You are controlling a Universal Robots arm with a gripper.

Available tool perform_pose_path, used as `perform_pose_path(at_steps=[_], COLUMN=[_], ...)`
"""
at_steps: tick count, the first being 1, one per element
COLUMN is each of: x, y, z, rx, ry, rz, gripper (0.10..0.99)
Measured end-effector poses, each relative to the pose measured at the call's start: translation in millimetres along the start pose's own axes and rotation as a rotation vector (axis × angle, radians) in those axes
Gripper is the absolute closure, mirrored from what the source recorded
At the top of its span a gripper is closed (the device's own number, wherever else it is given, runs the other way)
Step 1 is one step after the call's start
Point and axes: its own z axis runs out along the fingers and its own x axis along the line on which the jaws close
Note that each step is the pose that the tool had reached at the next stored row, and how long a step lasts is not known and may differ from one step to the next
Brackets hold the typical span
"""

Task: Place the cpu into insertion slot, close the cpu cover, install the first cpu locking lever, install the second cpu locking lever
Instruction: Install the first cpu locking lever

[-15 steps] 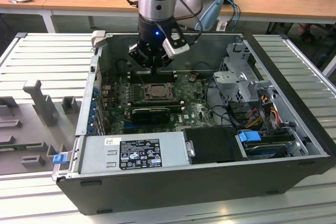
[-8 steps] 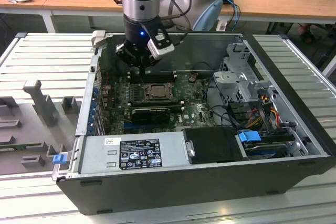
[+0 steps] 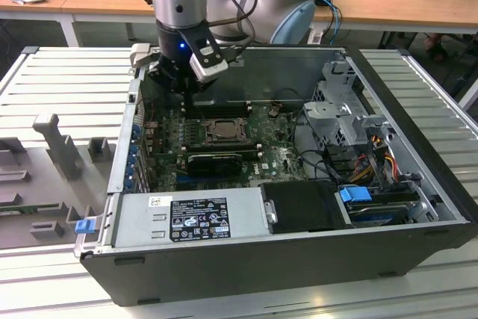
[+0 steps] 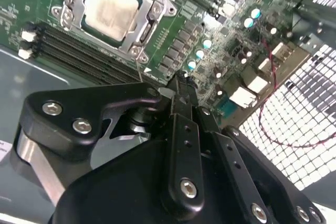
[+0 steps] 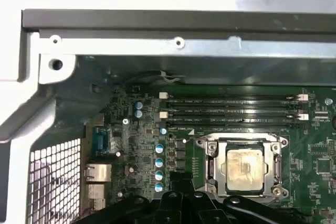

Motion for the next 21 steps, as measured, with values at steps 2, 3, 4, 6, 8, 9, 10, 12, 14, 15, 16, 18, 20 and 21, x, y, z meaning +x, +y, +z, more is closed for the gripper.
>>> perform_pose_path(at_steps=[2, 3, 4, 6, 8, 9, 10, 12, 14, 15, 16, 18, 20, 21], x=[2.8, 3.7, 4.1, 4.4, 4.7, 5.1, 5.2, 5.8, 5.9, 5.9, 5.8, 5.6, 3.8, 1.7], y=[1.2, 1.9, 3.0, 6.9, 11.9, 14.5, 16.1, 18.9, 21.7, 22.7, 23.7, 25.4, 26.8, 27.3], z=[0.9, 1.5, 2.4, 4.8, 5.8, 6.3, 6.7, 7.6, 8.3, 8.5, 8.7, 8.9, 9.0, 9.1], rx=[-0.001, 0.0, 0.0, -0.001, -0.001, -0.001, -0.001, -0.001, -0.001, -0.001, -0.001, -0.001, -0.001, -0.001], ry=[-0.0004, -0.0002, -0.0001, -0.0003, -0.0002, -0.0002, -0.0002, -0.0002, -0.0002, -0.0002, -0.0003, -0.0002, -0.0002, 0.0002], rz=[0.0, -0.001, -0.001, -0.002, -0.001, -0.001, -0.002, -0.002, -0.001, -0.002, -0.002, -0.001, -0.002, -0.002], gripper=[0.98, 0.98, 0.98, 0.98, 0.98, 0.98, 0.98, 0.98, 0.98, 0.98, 0.98, 0.98, 0.98, 0.98])
